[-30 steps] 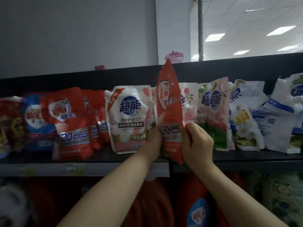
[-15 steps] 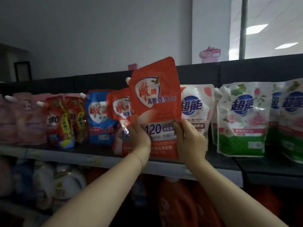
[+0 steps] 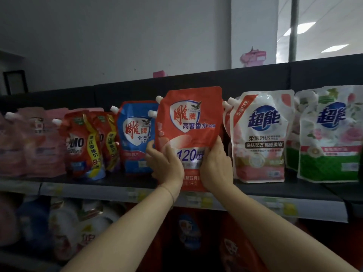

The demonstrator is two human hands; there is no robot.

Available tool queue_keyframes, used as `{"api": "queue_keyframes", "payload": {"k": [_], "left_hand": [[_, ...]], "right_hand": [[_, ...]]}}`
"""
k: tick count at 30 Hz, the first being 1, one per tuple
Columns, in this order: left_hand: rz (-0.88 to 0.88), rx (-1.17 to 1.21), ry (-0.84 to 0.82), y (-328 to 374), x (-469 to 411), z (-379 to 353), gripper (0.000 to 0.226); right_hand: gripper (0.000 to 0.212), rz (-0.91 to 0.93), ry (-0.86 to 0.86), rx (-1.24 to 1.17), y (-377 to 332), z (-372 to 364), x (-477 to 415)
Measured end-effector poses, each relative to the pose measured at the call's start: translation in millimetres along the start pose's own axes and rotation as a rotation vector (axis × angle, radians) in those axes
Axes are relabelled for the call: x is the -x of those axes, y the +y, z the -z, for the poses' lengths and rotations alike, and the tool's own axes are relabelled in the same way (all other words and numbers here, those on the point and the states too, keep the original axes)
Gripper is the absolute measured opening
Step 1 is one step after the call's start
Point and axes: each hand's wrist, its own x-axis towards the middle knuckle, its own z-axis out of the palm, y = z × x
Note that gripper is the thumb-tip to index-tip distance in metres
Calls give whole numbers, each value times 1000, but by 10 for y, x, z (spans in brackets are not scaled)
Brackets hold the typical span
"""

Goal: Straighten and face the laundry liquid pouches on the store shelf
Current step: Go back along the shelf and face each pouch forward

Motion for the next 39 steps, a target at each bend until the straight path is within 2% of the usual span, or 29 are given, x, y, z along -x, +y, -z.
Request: {"api": "queue_keyframes", "payload": {"k": [3,5,9,13,17,21,26,32,36,39], "left_hand": [[-239,-12,-141,-191,-111,11,61],[-326,-55,-183,-299,-144,-9,63],[-248,-156,-248,-292,-193,-109,78],[-217,-213,-401,-379,-357,-221,82],[-248,-302,-535,-505,-518,-281,86],[-233,-345,-589,-536,-609,-270,88],[-162,-363,-652,-430,-598,-201,78],[-164,-456,-627,-332,-405,-25,71],[-302,-567,-542,-319,-261,136,77],[-452,-684,-391,-291,-172,272,77]], "right_hand": [[66,146,15,47,33,-97,-32],[78,177,-26,117,94,-125,-63],[95,229,-97,333,186,-175,-228],[94,206,-129,465,269,-289,-415],[89,167,-201,501,323,-422,-525],[90,178,-210,469,368,-545,-551],[89,159,-268,443,360,-507,-553],[86,98,-306,431,299,-298,-393],[74,85,-256,442,233,-143,-228],[57,161,-203,557,201,-18,-124]]}}
